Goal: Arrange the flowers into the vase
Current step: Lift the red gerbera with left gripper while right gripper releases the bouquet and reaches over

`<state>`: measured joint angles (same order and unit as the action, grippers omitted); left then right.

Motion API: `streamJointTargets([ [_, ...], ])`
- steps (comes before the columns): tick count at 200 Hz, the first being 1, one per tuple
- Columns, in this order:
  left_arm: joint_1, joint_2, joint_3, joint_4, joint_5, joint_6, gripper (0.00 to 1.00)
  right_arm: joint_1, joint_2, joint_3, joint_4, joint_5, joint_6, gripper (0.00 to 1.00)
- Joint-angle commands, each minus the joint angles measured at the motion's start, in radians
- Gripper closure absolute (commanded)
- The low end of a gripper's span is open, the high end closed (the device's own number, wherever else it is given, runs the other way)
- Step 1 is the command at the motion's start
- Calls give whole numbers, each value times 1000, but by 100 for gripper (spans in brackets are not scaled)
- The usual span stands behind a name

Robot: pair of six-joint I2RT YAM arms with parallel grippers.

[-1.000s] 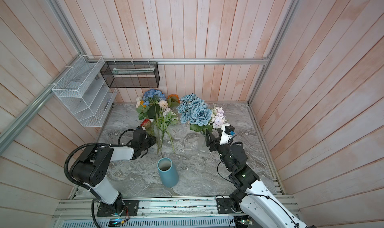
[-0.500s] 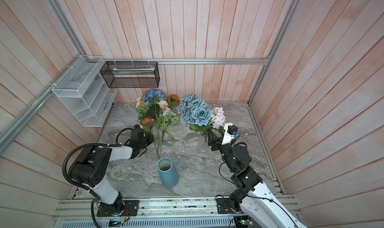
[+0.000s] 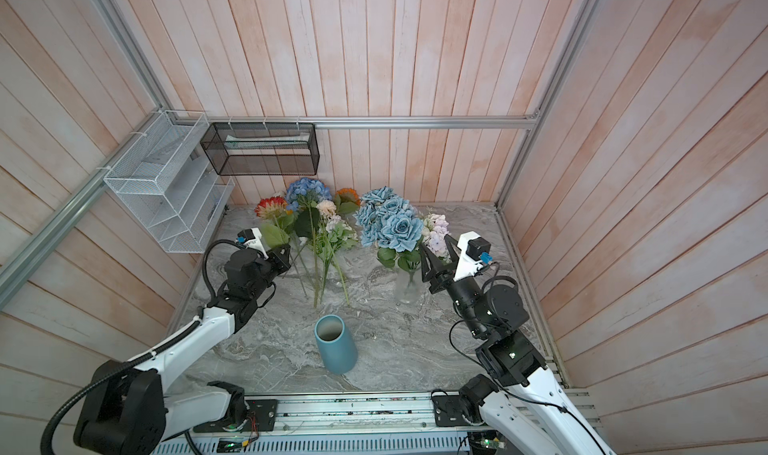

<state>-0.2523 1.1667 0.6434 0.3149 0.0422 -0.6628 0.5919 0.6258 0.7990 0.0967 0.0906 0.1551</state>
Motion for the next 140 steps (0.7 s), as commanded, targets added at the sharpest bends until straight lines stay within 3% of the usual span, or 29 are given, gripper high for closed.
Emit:
streamJointTargets([
  [1, -14, -83, 37, 36, 76, 82, 100, -4, 63, 93, -45, -150, -38, 34],
  [30, -75, -175, 86, 102, 131, 178, 100, -4, 155, 189, -45, -334, -26, 38],
  [63, -94, -208, 113, 261, 244, 207, 100, 11, 240, 224, 56, -534, 39, 43],
  [112, -119, -127, 146, 509, 431, 184, 100, 106, 394, 265, 143, -640, 88, 44],
  [140, -168, -87, 174, 552, 521, 211, 100, 161, 490, 319, 118, -659, 63, 42],
])
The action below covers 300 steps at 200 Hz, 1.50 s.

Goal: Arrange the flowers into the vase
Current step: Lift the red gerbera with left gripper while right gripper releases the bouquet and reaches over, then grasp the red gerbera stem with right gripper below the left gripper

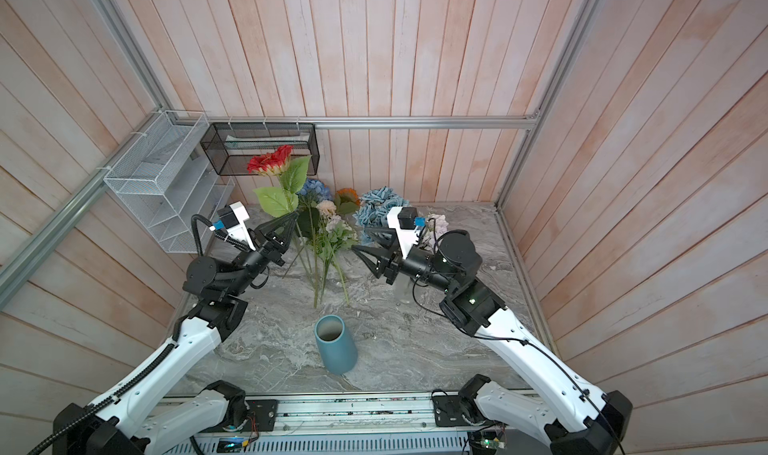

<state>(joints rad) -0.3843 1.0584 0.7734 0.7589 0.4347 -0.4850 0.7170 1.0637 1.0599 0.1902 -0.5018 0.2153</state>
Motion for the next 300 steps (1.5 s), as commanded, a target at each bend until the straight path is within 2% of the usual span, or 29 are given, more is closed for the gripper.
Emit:
streamJointTargets([
  [1, -38, 22, 45, 109, 130, 35, 100, 36, 56, 60, 24, -68, 3, 42],
  [66, -148, 15, 40, 82, 162, 121, 100, 52, 161, 94, 80, -114, -1, 43],
  [153, -176, 58, 35, 154, 191, 57, 100, 54, 199, 80, 143, -131, 21, 56],
  [163, -181, 64, 35, 157, 192, 54, 100, 53, 201, 80, 147, -134, 24, 59],
  [199, -192, 69, 38, 163, 195, 54, 100, 53, 197, 71, 147, -130, 18, 80],
  [223, -198, 70, 42, 161, 194, 54, 100, 53, 193, 64, 155, -129, 15, 100],
  [247, -199, 73, 43, 162, 193, 52, 100, 53, 186, 59, 160, -125, 10, 100],
  [253, -200, 72, 41, 161, 191, 50, 93, 53, 183, 57, 162, -120, 8, 100],
  [259, -200, 72, 41, 163, 190, 47, 80, 53, 179, 54, 163, -120, 6, 100],
  [263, -199, 71, 38, 162, 188, 44, 66, 52, 177, 52, 163, -116, 4, 100],
  [276, -199, 64, 28, 168, 165, 32, 12, 53, 168, 45, 165, -101, -2, 100],
  [279, -200, 62, 24, 168, 159, 29, 3, 53, 166, 44, 164, -98, -3, 100],
  [300, -200, 40, -4, 160, 117, 22, 0, 52, 148, 28, 160, -63, -19, 100],
])
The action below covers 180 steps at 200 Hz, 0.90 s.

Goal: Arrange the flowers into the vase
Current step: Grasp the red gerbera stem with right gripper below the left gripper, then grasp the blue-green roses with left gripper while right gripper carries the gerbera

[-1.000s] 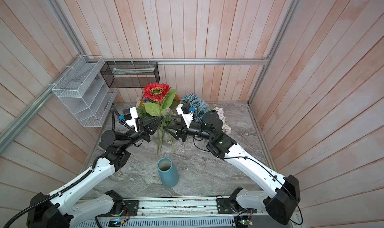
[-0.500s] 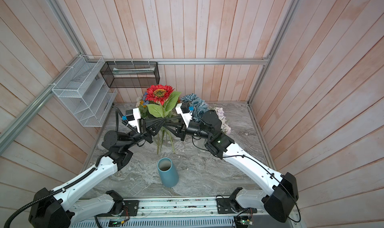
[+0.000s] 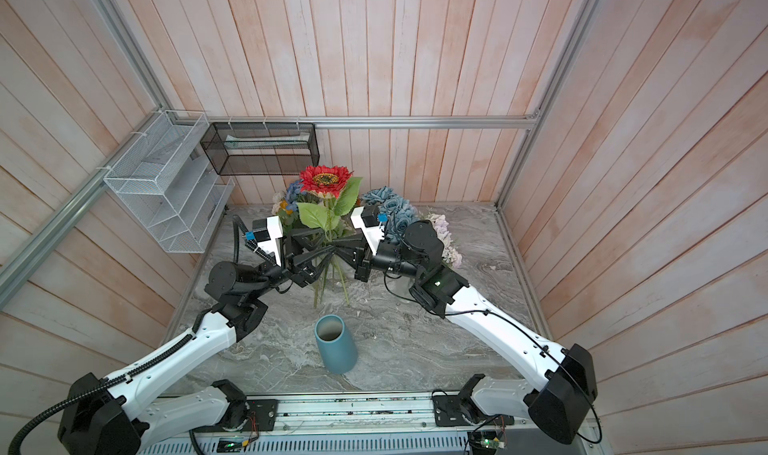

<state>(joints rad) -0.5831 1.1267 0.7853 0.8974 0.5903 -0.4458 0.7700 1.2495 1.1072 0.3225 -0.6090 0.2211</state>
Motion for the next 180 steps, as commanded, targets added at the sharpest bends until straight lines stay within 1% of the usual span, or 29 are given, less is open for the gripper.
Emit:
streamJointTargets([
  [1, -1, -29, -18, 20, -40, -17, 0, -1, -38, -20, 28, 47, -26, 100],
  [32, 0, -69, -79, -16, -111, -23, 0, -5, -83, -24, -34, 149, -80, 100],
  [47, 0, -83, -136, -2, -179, -64, 0, -8, -116, -32, -54, 189, -99, 100],
  [63, 0, -91, -206, 12, -281, -118, 0, -12, -162, -49, -79, 216, -109, 100],
  [77, 3, -93, -249, -13, -365, -139, 0, -12, -214, -77, -102, 239, -117, 100],
  [89, 5, -87, -271, -35, -407, -138, 0, -12, -272, -116, -120, 278, -122, 100],
  [96, 6, -79, -276, -45, -411, -132, 0, -12, -305, -143, -126, 302, -128, 100],
  [108, 6, -58, -261, -73, -392, -111, 0, -12, -361, -188, -137, 343, -137, 100],
  [124, 6, -19, -208, -123, -324, -61, 0, -12, -440, -254, -144, 404, -151, 100],
  [133, 7, 12, -162, -171, -269, -21, 0, -13, -479, -292, -142, 437, -154, 100],
  [158, 4, 133, 11, -361, -112, 140, 0, -14, -586, -409, -117, 518, -171, 100],
  [180, 0, 266, 149, -476, 25, 230, 0, -16, -682, -517, -66, 623, -219, 100],
])
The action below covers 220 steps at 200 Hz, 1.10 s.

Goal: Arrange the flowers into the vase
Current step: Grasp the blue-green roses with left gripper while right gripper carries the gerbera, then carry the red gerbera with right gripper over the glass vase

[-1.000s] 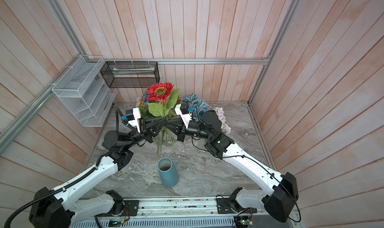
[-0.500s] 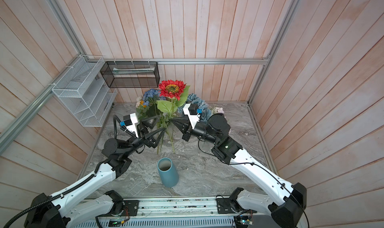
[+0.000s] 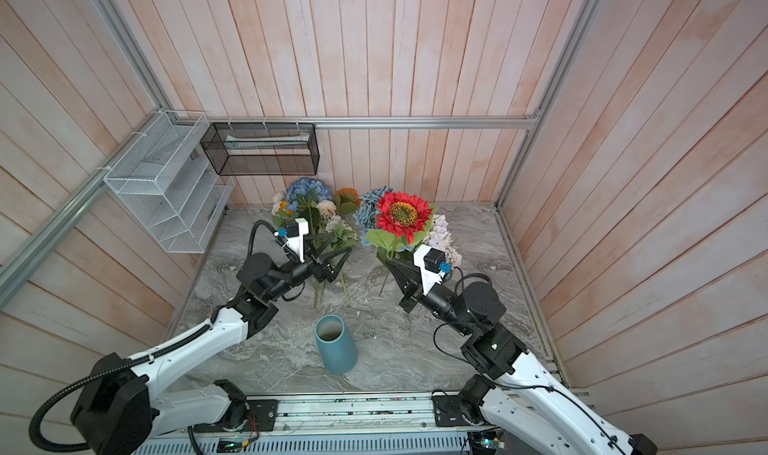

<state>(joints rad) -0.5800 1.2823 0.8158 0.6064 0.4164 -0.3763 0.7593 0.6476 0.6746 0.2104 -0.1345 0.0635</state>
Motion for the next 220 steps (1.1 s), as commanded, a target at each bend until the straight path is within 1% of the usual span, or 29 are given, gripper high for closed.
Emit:
streamJointTargets([
  [1, -3, 116, 124, -188, 207, 164, 0, -5, -84, -89, 48, 154, -65, 100],
  [13, -6, 177, 184, -226, 260, 193, 0, -10, -128, -137, 82, 209, -108, 100],
  [28, -14, 234, 235, -234, 292, 208, 0, -22, -170, -187, 133, 257, -153, 100],
  [61, -24, 334, 334, -234, 324, 220, 0, -77, -196, -278, 286, 259, -265, 100],
  [76, -27, 370, 370, -226, 330, 223, 0, -136, -182, -294, 331, 216, -262, 100],
  [98, -27, 427, 434, -232, 336, 225, 0, -258, -147, -321, 427, 104, -169, 100],
  [112, -27, 452, 474, -242, 343, 226, 0, -301, -129, -328, 489, 57, -141, 100],
  [137, -27, 474, 512, -243, 343, 231, 0, -307, -97, -292, 494, 51, -153, 100],
  [158, -27, 490, 522, -237, 336, 231, 0, -307, -65, -250, 468, 10, -149, 100],
  [169, -27, 500, 528, -234, 327, 228, 0, -308, -40, -251, 498, -12, -148, 100],
  [183, -27, 514, 538, -231, 317, 221, 0, -307, -5, -261, 550, -45, -179, 100],
  [220, -27, 529, 551, -209, 293, 193, 0, -307, 73, -289, 692, -69, -231, 100],
])
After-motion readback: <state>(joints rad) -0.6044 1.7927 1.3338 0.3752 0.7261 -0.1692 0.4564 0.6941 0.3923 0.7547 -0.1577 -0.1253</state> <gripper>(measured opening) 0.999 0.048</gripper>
